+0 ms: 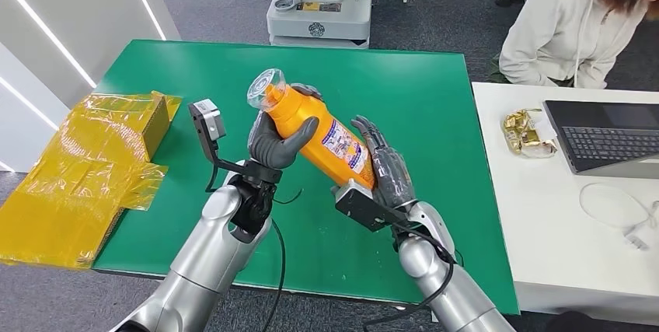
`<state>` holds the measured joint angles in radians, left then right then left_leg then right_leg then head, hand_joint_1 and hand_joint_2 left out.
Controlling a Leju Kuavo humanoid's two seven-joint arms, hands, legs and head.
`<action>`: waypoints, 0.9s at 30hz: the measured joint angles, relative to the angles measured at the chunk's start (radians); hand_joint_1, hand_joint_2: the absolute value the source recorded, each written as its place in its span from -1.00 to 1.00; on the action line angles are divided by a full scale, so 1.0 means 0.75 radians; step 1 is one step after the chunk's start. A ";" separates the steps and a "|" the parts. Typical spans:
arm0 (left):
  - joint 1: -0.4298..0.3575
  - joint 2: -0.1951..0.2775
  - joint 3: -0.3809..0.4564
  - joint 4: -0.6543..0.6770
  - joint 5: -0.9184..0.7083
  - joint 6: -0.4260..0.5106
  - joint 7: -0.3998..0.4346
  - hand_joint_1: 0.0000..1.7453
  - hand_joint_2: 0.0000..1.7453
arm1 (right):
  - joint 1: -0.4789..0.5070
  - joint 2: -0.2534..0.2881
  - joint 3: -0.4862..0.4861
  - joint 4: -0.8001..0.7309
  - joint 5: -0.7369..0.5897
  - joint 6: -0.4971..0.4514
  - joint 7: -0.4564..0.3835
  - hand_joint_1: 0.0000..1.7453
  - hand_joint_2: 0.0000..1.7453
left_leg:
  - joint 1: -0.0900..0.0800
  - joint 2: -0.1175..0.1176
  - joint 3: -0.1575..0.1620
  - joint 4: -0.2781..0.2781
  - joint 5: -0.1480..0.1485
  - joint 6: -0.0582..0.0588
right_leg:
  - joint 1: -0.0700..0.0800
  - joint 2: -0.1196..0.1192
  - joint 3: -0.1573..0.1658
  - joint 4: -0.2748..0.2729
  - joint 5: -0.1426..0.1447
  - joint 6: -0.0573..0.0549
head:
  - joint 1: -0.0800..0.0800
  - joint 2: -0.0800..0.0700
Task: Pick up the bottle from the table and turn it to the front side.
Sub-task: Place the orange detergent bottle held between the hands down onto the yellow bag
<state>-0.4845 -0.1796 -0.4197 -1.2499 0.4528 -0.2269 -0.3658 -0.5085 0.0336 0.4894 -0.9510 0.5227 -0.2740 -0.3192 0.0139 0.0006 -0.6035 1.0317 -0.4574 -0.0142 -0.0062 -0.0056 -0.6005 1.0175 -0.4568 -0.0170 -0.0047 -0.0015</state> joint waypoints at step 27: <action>-0.151 0.126 -0.045 0.099 -1.075 0.674 -0.143 1.00 1.00 | 0.087 -0.046 -0.031 -0.179 -0.047 -0.013 -0.049 -1.00 1.00 | 0.000 0.001 0.000 0.000 0.000 0.000 | 0.000 0.001 -0.001 0.001 0.000 0.000 | 0.000 0.000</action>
<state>-0.5980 -0.0853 -0.4536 -1.1753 -0.3535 0.2789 -0.4729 -0.4429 -0.0011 0.4664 -1.0856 0.4874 -0.2837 -0.3562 0.0142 0.0012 -0.6036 1.0317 -0.4573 -0.0143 -0.0062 -0.0046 -0.6012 1.0180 -0.4565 -0.0174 -0.0050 -0.0015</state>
